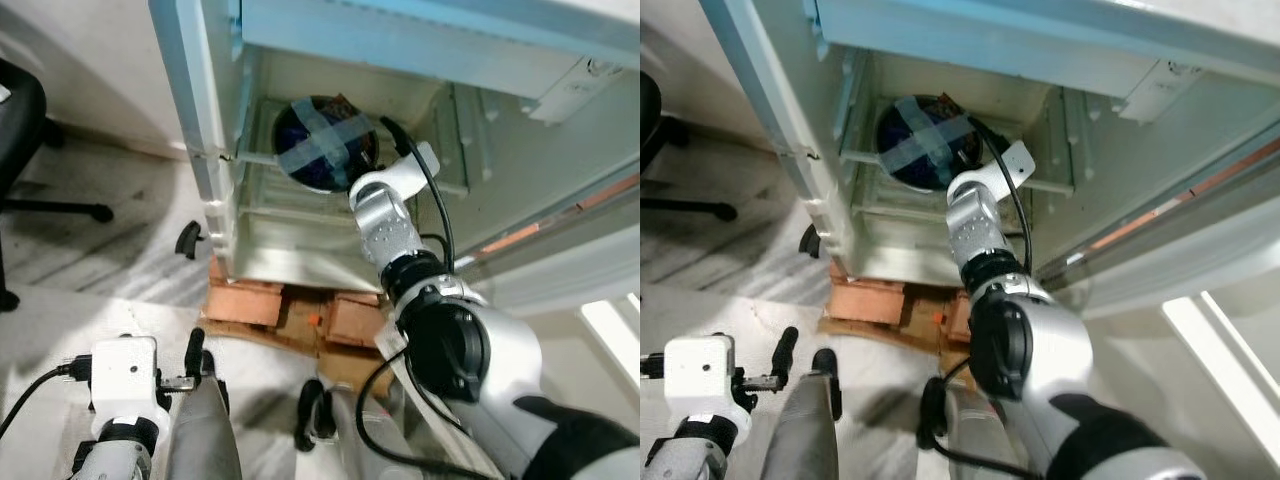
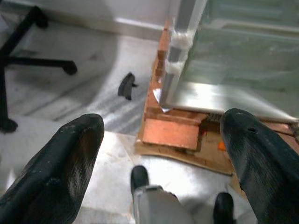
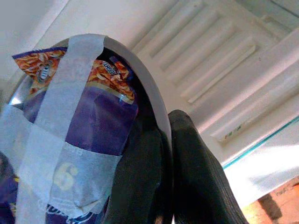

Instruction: Restocking fridge

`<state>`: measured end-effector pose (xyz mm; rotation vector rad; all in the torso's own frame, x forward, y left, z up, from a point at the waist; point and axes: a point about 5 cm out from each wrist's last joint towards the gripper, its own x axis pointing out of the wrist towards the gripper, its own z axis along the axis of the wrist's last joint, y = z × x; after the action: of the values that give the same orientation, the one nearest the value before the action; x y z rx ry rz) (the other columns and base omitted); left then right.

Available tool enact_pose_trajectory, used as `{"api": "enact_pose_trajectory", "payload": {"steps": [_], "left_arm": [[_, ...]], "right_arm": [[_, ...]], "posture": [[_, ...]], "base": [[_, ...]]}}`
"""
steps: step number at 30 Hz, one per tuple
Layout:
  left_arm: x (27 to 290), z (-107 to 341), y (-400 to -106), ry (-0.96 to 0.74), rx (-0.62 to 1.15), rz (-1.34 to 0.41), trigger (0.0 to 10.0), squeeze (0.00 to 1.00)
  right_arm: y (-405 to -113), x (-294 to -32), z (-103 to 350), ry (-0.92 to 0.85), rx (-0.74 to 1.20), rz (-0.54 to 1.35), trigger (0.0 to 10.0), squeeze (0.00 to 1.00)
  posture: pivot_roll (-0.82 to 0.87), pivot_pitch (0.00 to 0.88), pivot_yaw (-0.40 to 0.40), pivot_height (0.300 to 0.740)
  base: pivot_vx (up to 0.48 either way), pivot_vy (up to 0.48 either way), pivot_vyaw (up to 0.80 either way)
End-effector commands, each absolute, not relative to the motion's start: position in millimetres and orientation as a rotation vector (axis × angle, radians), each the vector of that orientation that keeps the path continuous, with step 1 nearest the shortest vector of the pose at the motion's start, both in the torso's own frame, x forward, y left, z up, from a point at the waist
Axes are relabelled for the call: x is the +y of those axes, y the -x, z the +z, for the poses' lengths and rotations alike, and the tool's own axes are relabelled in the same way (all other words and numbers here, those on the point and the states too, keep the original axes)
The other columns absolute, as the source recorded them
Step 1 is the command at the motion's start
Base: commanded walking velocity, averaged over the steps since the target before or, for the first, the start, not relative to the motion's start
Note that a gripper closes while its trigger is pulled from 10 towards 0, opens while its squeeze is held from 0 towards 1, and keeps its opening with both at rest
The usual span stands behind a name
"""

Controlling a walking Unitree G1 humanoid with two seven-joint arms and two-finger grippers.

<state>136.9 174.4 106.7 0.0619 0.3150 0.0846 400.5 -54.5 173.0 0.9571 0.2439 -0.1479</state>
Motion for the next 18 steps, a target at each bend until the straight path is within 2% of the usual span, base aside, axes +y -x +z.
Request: {"api": "enact_pose_trajectory", "payload": {"steps": [1,9,10,11,18], "left_arm": [[171,105,-131,-0.058,0.345,0.088,10.0,0.0],[168,105,-128,-0.044,0.357,0.102,10.0,0.0],[167,105,-129,-0.041,0.358,0.104,10.0,0.0],[166,105,-129,-0.038,0.357,0.105,10.0,0.0],[164,104,-134,-0.028,0.351,0.113,10.0,0.0]], "right_arm": [[-393,-25,172,-1.018,0.308,-0.125,10.0,0.0],[-391,-2,189,-1.183,0.341,-0.08,10.0,0.0],[-391,1,192,-1.213,0.338,-0.066,10.0,0.15],[-391,5,196,-1.235,0.335,-0.05,10.0,1.0],[-389,23,210,-1.392,0.332,0.07,10.0,1.0]], "posture": [[0.28,0.448,-0.224,0.74],[0.28,0.449,-0.247,0.74],[0.28,0.449,-0.247,0.74],[0.28,0.447,-0.251,0.74],[0.27,0.437,-0.262,0.74]], "base": [[0.0,0.0,0.0],[0.0,0.0,0.0],[0.0,0.0,0.0],[0.0,0.0,0.0],[0.0,0.0,0.0]]}}
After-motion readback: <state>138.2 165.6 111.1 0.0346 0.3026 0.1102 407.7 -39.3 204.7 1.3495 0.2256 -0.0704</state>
